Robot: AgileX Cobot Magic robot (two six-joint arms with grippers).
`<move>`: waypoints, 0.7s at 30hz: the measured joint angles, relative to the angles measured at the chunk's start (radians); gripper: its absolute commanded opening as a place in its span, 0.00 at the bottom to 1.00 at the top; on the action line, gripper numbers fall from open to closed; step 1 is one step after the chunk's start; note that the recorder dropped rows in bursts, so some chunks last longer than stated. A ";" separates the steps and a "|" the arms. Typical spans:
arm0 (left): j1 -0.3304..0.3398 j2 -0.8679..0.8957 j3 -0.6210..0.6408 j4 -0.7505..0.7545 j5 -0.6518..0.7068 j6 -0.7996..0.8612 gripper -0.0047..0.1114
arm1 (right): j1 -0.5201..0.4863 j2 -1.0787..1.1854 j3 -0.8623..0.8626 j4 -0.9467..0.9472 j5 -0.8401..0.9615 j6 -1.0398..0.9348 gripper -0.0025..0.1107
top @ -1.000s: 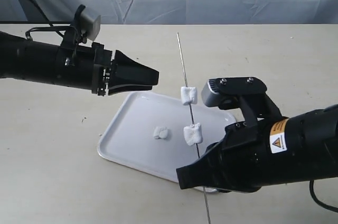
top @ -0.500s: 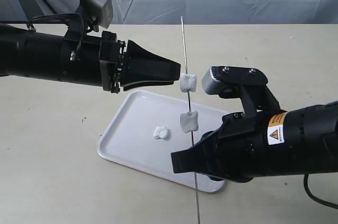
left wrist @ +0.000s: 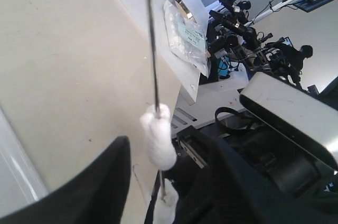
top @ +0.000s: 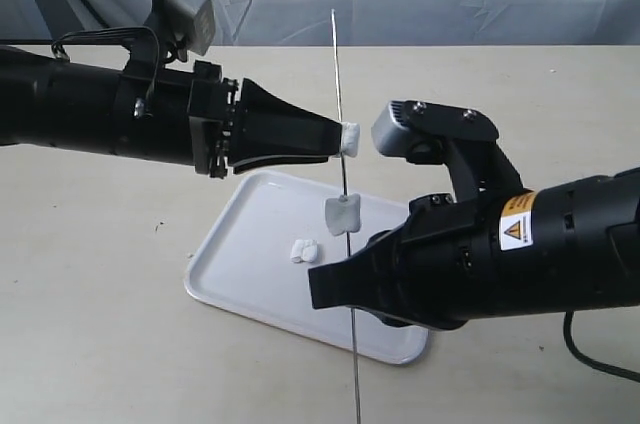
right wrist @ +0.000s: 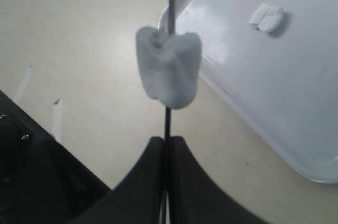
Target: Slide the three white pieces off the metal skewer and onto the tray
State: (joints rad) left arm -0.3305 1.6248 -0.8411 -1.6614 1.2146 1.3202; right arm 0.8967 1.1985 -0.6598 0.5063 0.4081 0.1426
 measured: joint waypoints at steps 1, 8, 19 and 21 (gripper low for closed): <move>0.000 0.002 0.000 0.000 0.000 0.000 0.43 | 0.000 0.000 -0.002 0.000 0.000 -0.002 0.02; 0.000 0.002 0.000 -0.008 -0.002 0.010 0.43 | 0.000 0.000 -0.002 0.012 0.002 -0.004 0.02; 0.000 0.002 0.000 -0.029 -0.002 0.014 0.31 | 0.000 0.000 -0.002 0.020 0.004 -0.008 0.02; 0.000 0.002 0.000 -0.036 -0.002 0.014 0.31 | 0.000 0.000 -0.002 0.020 0.004 -0.008 0.02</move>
State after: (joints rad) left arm -0.3305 1.6272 -0.8411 -1.6970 1.2126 1.3345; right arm 0.8967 1.1985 -0.6622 0.5261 0.4124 0.1348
